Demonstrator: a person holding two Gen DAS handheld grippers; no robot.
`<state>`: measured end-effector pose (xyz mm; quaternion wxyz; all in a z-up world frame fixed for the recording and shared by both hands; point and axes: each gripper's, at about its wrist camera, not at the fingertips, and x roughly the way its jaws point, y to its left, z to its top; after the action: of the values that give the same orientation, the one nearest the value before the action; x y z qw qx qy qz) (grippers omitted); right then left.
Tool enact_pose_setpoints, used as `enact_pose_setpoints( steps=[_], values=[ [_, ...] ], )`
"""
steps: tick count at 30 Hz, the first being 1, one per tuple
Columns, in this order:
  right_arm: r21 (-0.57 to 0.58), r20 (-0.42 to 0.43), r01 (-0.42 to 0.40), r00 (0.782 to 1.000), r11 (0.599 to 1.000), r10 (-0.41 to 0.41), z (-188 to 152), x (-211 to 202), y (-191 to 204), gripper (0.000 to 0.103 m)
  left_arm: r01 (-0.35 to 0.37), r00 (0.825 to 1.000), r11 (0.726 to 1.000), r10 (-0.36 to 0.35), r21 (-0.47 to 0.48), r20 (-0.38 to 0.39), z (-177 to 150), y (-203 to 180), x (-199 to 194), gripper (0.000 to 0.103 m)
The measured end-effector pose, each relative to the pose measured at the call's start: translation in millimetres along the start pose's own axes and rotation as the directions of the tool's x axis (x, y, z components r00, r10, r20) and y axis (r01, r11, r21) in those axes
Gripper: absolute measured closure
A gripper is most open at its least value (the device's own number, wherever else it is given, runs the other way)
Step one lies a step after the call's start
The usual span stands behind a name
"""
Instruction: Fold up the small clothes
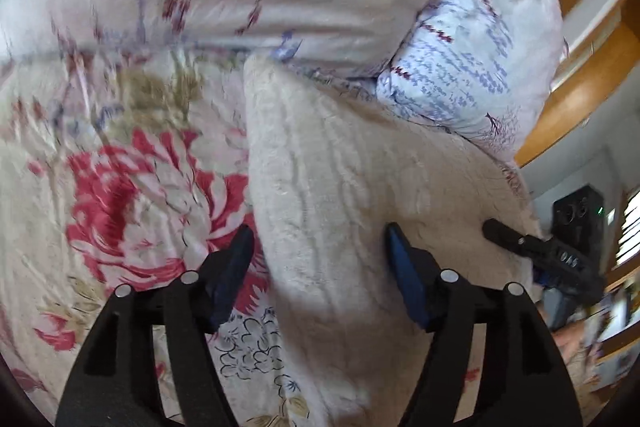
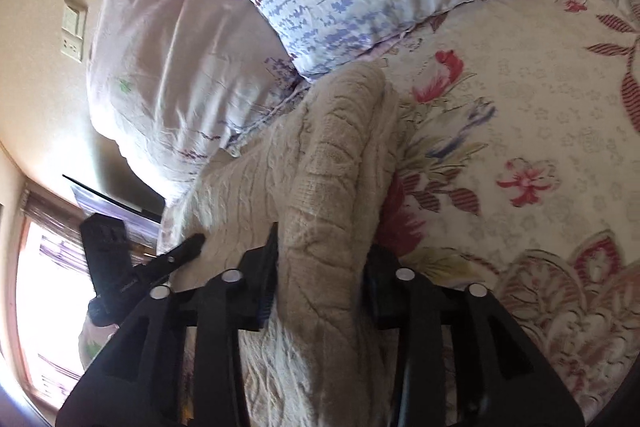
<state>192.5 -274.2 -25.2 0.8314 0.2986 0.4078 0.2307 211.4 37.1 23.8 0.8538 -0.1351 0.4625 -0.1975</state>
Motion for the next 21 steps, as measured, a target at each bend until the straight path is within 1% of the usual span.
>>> enact_pose_setpoints(
  steps=[1, 2, 3, 4, 5, 7, 9, 10, 11, 13, 15, 16, 18, 21],
  values=[
    [0.001, 0.007, 0.004, 1.000, 1.000, -0.004, -3.0, -6.3, -2.6, 0.062, -0.041, 0.999, 0.998, 0.040, 0.040, 0.031, -0.3, -7.0, -7.5, 0.036],
    [0.005, 0.037, 0.012, 0.999, 1.000, -0.012, -2.3, -15.0, -3.6, 0.062, -0.086, 0.994, 0.994, 0.081, 0.071, 0.070, -2.9, -9.9, -16.4, 0.037],
    [0.003, 0.062, 0.016, 0.998, 1.000, -0.016, -1.4, -20.8, -4.2, 0.062, -0.129, 0.986, 0.987, 0.117, 0.100, 0.118, -3.4, -14.3, -26.3, 0.037],
    [0.000, 0.085, 0.024, 0.996, 1.000, -0.023, -1.0, -25.3, -3.7, 0.062, -0.157, 0.976, 0.979, 0.135, 0.127, 0.170, -6.1, -18.9, -38.4, 0.036],
    [-0.007, 0.116, 0.042, 0.992, 0.999, -0.041, 0.0, -31.1, -3.3, 0.062, -0.165, 0.970, 0.975, 0.133, 0.149, 0.205, -8.8, -23.5, -48.1, 0.036],
    [-0.018, 0.129, 0.046, 0.991, 0.999, -0.044, 1.2, -34.5, -3.0, 0.062, -0.147, 0.968, 0.970, 0.101, 0.193, 0.229, -13.7, -33.6, -57.6, 0.036],
    [-0.034, 0.117, 0.032, 0.993, 0.999, -0.027, -0.1, -31.3, -0.2, 0.069, -0.137, 0.971, 0.962, 0.084, 0.236, 0.222, -17.6, -44.9, -58.4, 0.036],
    [-0.058, 0.117, 0.038, 0.993, 0.998, -0.031, -2.4, -29.1, 3.5, 0.078, -0.138, 0.974, 0.954, 0.082, 0.267, 0.211, -21.0, -52.6, -55.3, 0.036],
    [-0.091, 0.129, 0.072, 0.990, 0.993, -0.060, -4.8, -28.1, 8.1, 0.082, -0.142, 0.976, 0.947, 0.085, 0.288, 0.202, -23.4, -58.4, -51.7, 0.036],
    [-0.119, 0.149, 0.132, 0.982, 0.984, -0.114, -6.8, -27.9, 11.7, 0.085, -0.153, 0.978, 0.933, 0.096, 0.326, 0.184, -28.0, -66.2, -43.6, 0.036],
    [-0.110, 0.147, 0.160, 0.979, 0.981, -0.143, -7.1, -27.3, 8.1, 0.086, -0.157, 0.981, 0.926, 0.107, 0.344, 0.159, -31.2, -70.8, -34.5, 0.036],
    [-0.100, 0.144, 0.186, 0.975, 0.977, -0.171, -6.3, -26.3, 4.8, 0.086, -0.156, 0.984, 0.924, 0.114, 0.349, 0.140, -32.2, -72.2, -28.4, 0.037],
    [-0.086, 0.137, 0.225, 0.968, 0.971, -0.212, -5.7, -20.6, 1.8, 0.086, -0.174, 0.983, 0.916, 0.137, 0.362, 0.126, -34.5, -76.5, -20.3, 0.040],
    [-0.065, 0.122, 0.261, 0.960, 0.963, -0.251, -5.6, -15.1, -5.1, 0.086, -0.205, 0.978, 0.901, 0.178, 0.381, 0.107, -37.1, -80.0, -5.6, 0.041]
  ],
)
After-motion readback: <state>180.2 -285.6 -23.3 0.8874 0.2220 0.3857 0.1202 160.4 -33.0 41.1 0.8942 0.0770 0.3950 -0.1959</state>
